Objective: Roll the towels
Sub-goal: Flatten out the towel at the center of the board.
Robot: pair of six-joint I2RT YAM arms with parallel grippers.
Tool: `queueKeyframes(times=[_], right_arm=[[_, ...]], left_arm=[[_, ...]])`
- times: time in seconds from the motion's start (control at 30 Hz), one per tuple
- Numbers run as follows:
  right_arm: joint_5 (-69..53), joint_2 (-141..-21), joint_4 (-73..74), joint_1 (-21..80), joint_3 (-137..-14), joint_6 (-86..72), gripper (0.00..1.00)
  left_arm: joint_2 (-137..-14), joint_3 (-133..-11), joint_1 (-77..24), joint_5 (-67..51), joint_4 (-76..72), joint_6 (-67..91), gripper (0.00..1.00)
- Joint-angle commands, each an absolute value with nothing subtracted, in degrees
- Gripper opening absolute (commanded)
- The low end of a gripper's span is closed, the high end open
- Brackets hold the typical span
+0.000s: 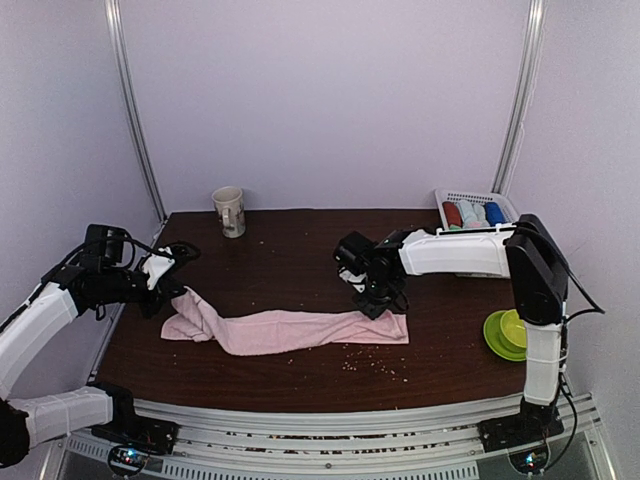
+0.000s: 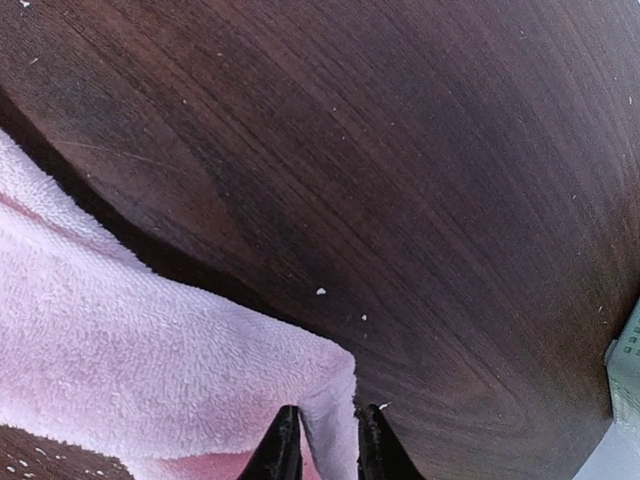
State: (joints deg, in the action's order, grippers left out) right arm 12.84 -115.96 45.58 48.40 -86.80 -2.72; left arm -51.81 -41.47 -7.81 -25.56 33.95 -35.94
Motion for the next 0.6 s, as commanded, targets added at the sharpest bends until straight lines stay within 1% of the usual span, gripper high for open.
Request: queueKeyframes(times=[0.0,0.1,0.23,0.33,0.5,0.57], right_arm=[[14.1,-117.31,46.18,48.78,-88.02,-2.42,0.22],[13.97,-117.83,46.15,48.89,-88.34,-2.42,0.23],[14.28,-118.6,46.18,48.91,-89.03,-2.64,0.23],[14.68,-118.73,45.82,48.98,-89.33,-2.8,0.18],[15.28,-118.15,46.07,49.09,-90.03,-2.96,0.15],[15.24,-118.04,46.23,49.17,-90.33,-2.88,0.1]], left_arm=[[-51.68,-40.78,-7.4,-26.37,31.56,-35.33,0.0],[-51.53,-40.78,-7.45,-26.15,31.56,-35.36,0.0],[-51.42,-40.74,-7.47,-26.1,31.55,-35.38,0.0],[-51.37,-40.52,-7.46,-26.1,31.55,-35.42,0.0],[-51.42,-40.25,-7.45,-26.02,31.55,-35.6,0.0],[-51.41,-40.25,-7.45,-26.02,31.55,-35.6,0.0]])
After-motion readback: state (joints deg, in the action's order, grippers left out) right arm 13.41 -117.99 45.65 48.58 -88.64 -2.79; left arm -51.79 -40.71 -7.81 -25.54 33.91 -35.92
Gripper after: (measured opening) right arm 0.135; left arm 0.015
